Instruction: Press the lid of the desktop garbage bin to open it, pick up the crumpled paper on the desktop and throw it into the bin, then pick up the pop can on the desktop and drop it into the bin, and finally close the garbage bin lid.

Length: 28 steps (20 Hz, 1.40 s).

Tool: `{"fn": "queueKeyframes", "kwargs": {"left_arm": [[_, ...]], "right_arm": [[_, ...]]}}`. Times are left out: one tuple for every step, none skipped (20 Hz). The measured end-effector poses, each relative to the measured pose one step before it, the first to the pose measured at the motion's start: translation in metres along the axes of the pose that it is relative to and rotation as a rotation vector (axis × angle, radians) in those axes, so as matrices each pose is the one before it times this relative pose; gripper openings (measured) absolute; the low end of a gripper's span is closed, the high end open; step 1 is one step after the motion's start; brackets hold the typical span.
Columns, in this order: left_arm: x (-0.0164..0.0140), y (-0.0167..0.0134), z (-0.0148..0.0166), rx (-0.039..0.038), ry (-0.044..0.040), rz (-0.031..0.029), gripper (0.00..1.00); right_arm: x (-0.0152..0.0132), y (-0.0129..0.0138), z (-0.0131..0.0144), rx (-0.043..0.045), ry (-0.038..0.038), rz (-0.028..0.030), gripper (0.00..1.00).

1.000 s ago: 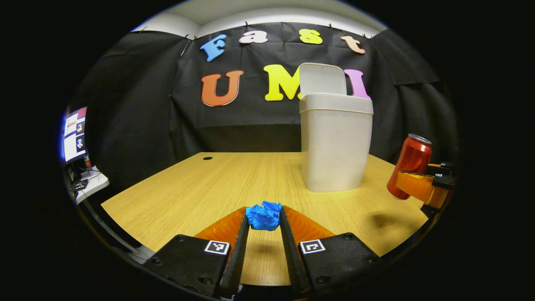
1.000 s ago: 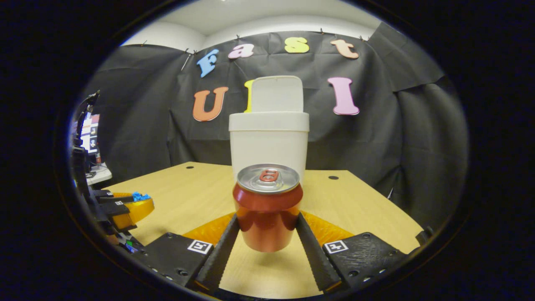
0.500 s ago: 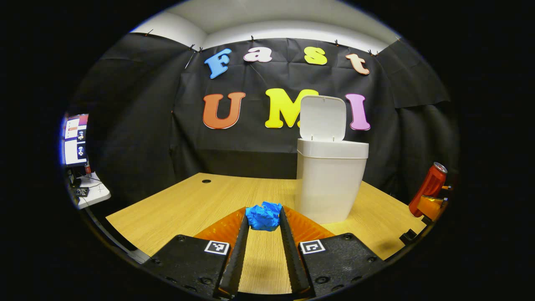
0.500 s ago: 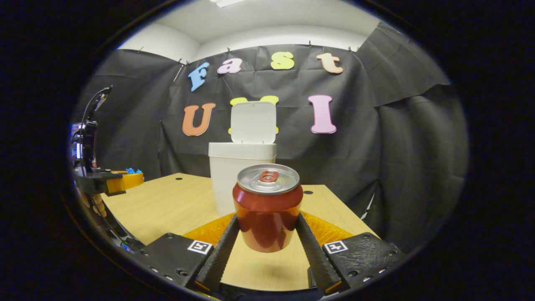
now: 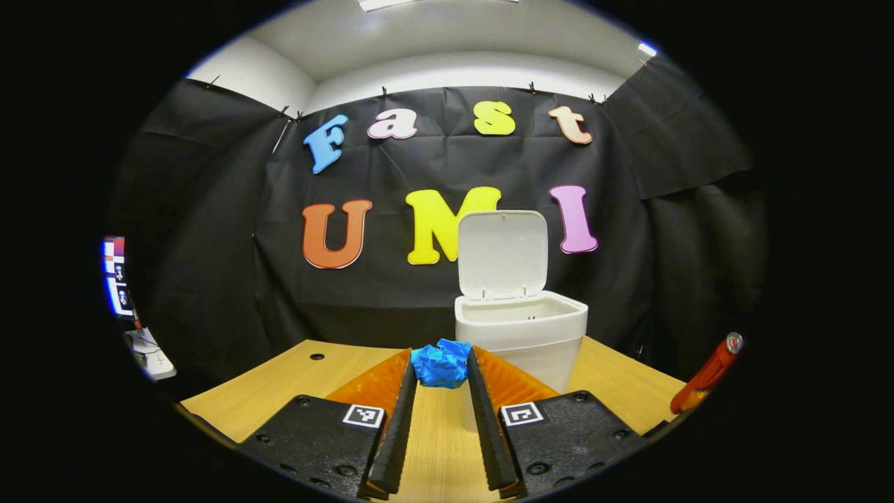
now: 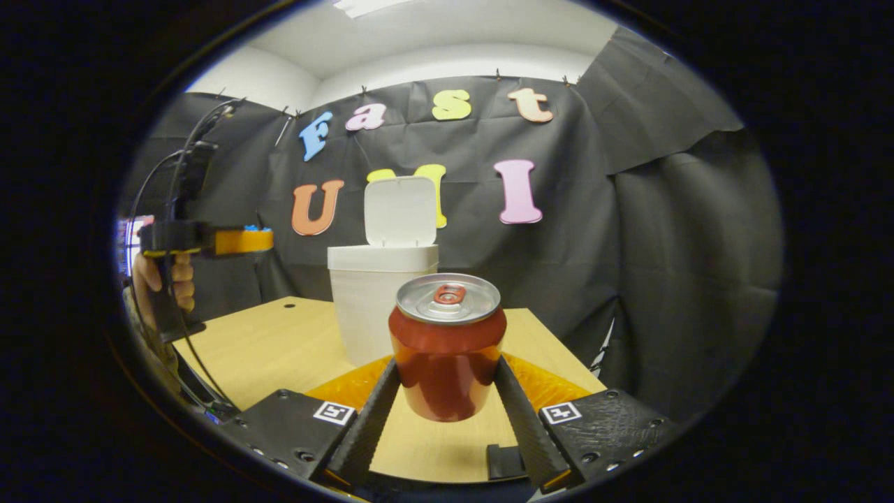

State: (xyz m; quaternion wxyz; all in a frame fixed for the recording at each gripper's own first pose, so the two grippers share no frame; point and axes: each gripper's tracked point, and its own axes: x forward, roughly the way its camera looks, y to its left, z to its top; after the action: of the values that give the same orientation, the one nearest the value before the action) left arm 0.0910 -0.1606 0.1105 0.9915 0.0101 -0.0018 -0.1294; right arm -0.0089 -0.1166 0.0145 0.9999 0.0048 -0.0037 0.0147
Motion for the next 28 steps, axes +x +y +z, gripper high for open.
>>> {"fn": "queueKeyframes", "kwargs": {"left_arm": [[0.01136, -0.01205, 0.00715, -0.01077, 0.00055, -0.02979, 0.46], [0.01126, -0.00753, 0.01144, -0.01003, -0.01273, -0.01325, 0.47], [0.0106, -0.00682, 0.01126, -0.00013, -0.01554, -0.00747, 0.46], [0.01125, -0.00562, 0.00643, 0.0084, -0.01214, -0.00283, 0.46], [0.01406, -0.00799, 0.00883, 0.00801, -0.00912, -0.02235, 0.47], [0.01257, -0.00758, 0.00272, -0.00815, 0.00016, -0.01935, 0.46], [0.01129, -0.0027, -0.00101, -0.0113, 0.00518, -0.00012, 0.46], [0.01301, -0.00299, -0.00219, 0.00005, 0.01454, -0.00567, 0.46], [0.00979, -0.00189, 0.00141, -0.00283, -0.00709, 0.00426, 0.46], [0.01193, -0.00451, -0.00096, 0.01123, -0.00107, -0.00811, 0.46], [0.01246, -0.00465, -0.00336, 0.01695, 0.00592, -0.01122, 0.46], [0.01113, -0.00051, -0.00136, 0.0132, -0.00234, -0.00206, 0.46], [0.01025, -0.00156, -0.00325, -0.00108, -0.0002, -0.00348, 0.46], [0.00991, -0.00158, -0.00412, 0.01027, 0.00981, -0.00208, 0.46], [0.00739, -0.00139, -0.00536, 0.00935, 0.01518, 0.00381, 0.46], [0.00333, -0.00108, -0.00363, 0.00226, 0.01061, 0.00438, 0.47], [0.0043, -0.0031, -0.00474, 0.0007, 0.01198, -0.0037, 0.47], [0.00256, -0.00096, -0.00077, 0.00055, 0.00118, 0.00068, 0.47], [0.00181, -0.00106, -0.00122, -0.00254, 0.00168, -0.00165, 0.48], [0.0012, -0.0013, -0.00037, -0.00611, -0.0006, -0.00406, 0.48], [0.00054, -0.00042, -0.00193, -0.00961, -0.00005, 0.00331, 0.49], [0.00005, -0.00162, -0.00288, -0.00033, 0.01071, -0.00234, 0.5], [0.00028, -0.0021, -0.00152, 0.00158, 0.004, -0.00239, 0.52], [-0.0009, 0.00241, 0.00098, 0.00795, -0.00179, 0.00753, 0.52], [0.00032, -0.00037, 0.00001, -0.00257, -0.00149, -0.00839, 0.56], [0.00048, 0.00075, 0.00003, -0.00211, 0.00047, -0.0059, 0.58], [-0.00106, 0.0027, -0.00067, 0.00264, 0.0008, 0.00611, 0.62], [-0.00064, 0.0012, -0.00335, 0.00511, 0.01328, -0.00338, 0.65]], "right_arm": [[-0.00078, -0.00319, -0.00043, 0.00309, 0.00018, -0.00282, 0.81], [-0.00122, -0.0018, -0.00174, -0.00036, 0.00269, 0.0015, 0.82], [-0.00118, -0.00155, -0.0006, 0.00033, 0.00158, 0.0026, 0.82], [-0.00032, -0.00155, -0.00009, 0.00113, 0.00048, -0.00037, 0.82], [0.00012, -0.00259, -0.00164, -0.00141, 0.00217, -0.00156, 0.81], [0.00044, -0.00426, -0.00246, -0.00103, 0.00456, -0.00468, 0.82], [-0.00003, -0.00295, -0.00192, -0.00036, 0.00383, -0.00273, 0.82], [0.00007, -0.00446, -0.00143, 0.00432, 0.00269, -0.00342, 0.82], [0.0002, -0.00244, -0.0005, 0.00541, -0.00061, -0.00066, 0.81], [0.00058, -0.00424, -0.00182, 0.00666, 0.00204, -0.00167, 0.82], [0.001, -0.00437, -0.00283, 0.00663, 0.00532, -0.00445, 0.82], [0.00188, -0.00521, -0.00344, 0.00984, 0.00792, -0.003, 0.82], [-0.00002, -0.00294, -0.00253, 0.0079, 0.00467, 0.00053, 0.82], [0.0012, -0.0037, -0.00269, 0.00995, 0.00424, -0.00284, 0.82], [0.00078, -0.00471, -0.00232, 0.01211, 0.00305, -0.00377, 0.82], [0.00052, -0.00334, -0.0028, 0.01094, 0.00211, -0.00022, 0.82], [-0.00005, -0.00265, -0.00153, 0.00927, 0.00073, 0.00089, 0.82], [0.00025, -0.00352, -0.00259, 0.00715, 0.00259, -0.00102, 0.82], [-0.00017, -0.00414, -0.0025, 0.00509, 0.00415, -0.00494, 0.81], [0.00098, -0.00407, -0.00198, 0.00569, 0.0019, -0.00387, 0.81], [0.00017, -0.00301, -0.00072, 0.00823, 0.00137, -0.00252, 0.81], [0.00032, -0.00318, -0.00136, 0.00958, 0.001, -0.00206, 0.82], [0.00037, -0.00266, -0.00122, 0.01161, 0.00111, -0.00536, 0.82], [0.00118, -0.00289, -0.00183, 0.00853, 0.0032, -0.0061, 0.82], [0.00132, -0.00113, -0.00185, 0.00675, 0.00744, -0.00353, 0.82], [0.0009, 0.00027, -0.00369, 0.00611, 0.00752, 0.00214, 0.81], [0.00145, 0.0021, -0.00134, 0.00433, 0.00504, 0.00493, 0.81], [0.00074, 0.00171, -0.00209, -0.00075, 0.00436, 0.00293, 0.81]]}}
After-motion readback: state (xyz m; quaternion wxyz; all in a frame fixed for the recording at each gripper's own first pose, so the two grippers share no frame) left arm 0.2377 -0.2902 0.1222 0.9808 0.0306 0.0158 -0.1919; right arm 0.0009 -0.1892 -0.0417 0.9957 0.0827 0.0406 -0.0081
